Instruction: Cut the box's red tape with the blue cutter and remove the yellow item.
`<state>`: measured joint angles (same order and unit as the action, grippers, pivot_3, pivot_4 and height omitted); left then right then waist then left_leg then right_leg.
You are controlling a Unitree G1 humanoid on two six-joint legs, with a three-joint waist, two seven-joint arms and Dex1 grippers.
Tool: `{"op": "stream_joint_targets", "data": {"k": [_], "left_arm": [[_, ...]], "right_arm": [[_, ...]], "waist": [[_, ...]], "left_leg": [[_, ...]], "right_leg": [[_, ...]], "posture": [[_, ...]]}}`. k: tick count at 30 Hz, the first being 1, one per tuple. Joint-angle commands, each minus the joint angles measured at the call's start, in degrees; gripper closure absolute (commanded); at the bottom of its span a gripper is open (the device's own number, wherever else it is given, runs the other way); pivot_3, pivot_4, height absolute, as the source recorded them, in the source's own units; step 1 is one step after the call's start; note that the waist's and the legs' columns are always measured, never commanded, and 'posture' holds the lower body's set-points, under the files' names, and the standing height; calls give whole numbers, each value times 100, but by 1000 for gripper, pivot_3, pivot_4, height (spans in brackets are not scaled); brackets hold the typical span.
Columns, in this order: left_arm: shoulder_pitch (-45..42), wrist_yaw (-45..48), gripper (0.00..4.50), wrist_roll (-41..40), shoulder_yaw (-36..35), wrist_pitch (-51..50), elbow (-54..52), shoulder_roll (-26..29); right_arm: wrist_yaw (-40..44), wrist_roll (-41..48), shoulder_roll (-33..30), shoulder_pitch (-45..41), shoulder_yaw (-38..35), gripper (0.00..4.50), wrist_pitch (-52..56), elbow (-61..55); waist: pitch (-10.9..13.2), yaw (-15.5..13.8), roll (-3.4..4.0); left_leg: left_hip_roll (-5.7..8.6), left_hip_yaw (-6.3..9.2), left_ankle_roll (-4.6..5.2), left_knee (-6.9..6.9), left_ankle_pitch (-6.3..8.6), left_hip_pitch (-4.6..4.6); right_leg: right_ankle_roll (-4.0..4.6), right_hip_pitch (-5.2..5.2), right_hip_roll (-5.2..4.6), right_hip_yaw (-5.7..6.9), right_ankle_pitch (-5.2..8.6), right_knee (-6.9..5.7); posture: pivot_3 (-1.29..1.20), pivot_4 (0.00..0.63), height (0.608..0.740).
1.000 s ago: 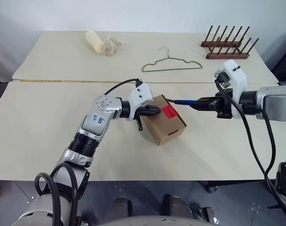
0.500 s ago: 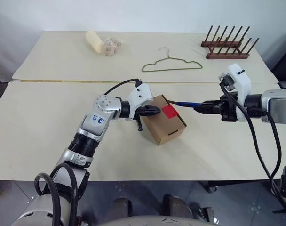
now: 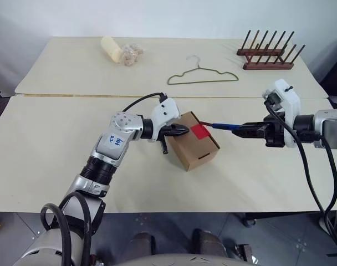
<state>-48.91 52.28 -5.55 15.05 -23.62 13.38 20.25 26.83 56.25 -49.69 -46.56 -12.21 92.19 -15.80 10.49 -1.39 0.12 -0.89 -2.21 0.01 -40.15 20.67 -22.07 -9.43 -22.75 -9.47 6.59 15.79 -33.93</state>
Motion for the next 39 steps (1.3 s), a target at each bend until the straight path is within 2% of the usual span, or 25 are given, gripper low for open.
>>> {"op": "stream_joint_targets", "data": {"k": [1, 22, 31, 39], "left_arm": [[132, 24, 4500, 113, 137, -75, -1, 12], [161, 48, 4500, 119, 117, -213, -171, 131], [177, 37, 4500, 121, 124, -269, -196, 140], [33, 147, 4500, 392, 516, -502, -75, 251]], "right_arm": [[-41, 53, 234, -480, -408, 4394, 9, 143], [-62, -816, 460, -376, 422, 4394, -391, 4], [110, -826, 315, -235, 531, 4394, -227, -152], [374, -68, -96, -500, 721, 4394, 31, 27]], "waist": [[-1, 4, 3], [-2, 6, 2], [-2, 9, 2], [-3, 7, 2]], "left_leg": [[0, -1, 0, -2, 0, 0], [0, 0, 0, -1, -2, 1], [0, 0, 0, -1, -2, 2], [0, 0, 0, -2, -2, 5]], "right_leg": [[0, 0, 0, -1, 0, -2], [0, 0, 0, -2, 0, -5], [0, 0, 0, -2, 0, -5], [0, 1, 0, -2, 0, -6]], "posture": [[0, 150, 740], [0, 150, 740], [0, 150, 740], [0, 150, 740]]}}
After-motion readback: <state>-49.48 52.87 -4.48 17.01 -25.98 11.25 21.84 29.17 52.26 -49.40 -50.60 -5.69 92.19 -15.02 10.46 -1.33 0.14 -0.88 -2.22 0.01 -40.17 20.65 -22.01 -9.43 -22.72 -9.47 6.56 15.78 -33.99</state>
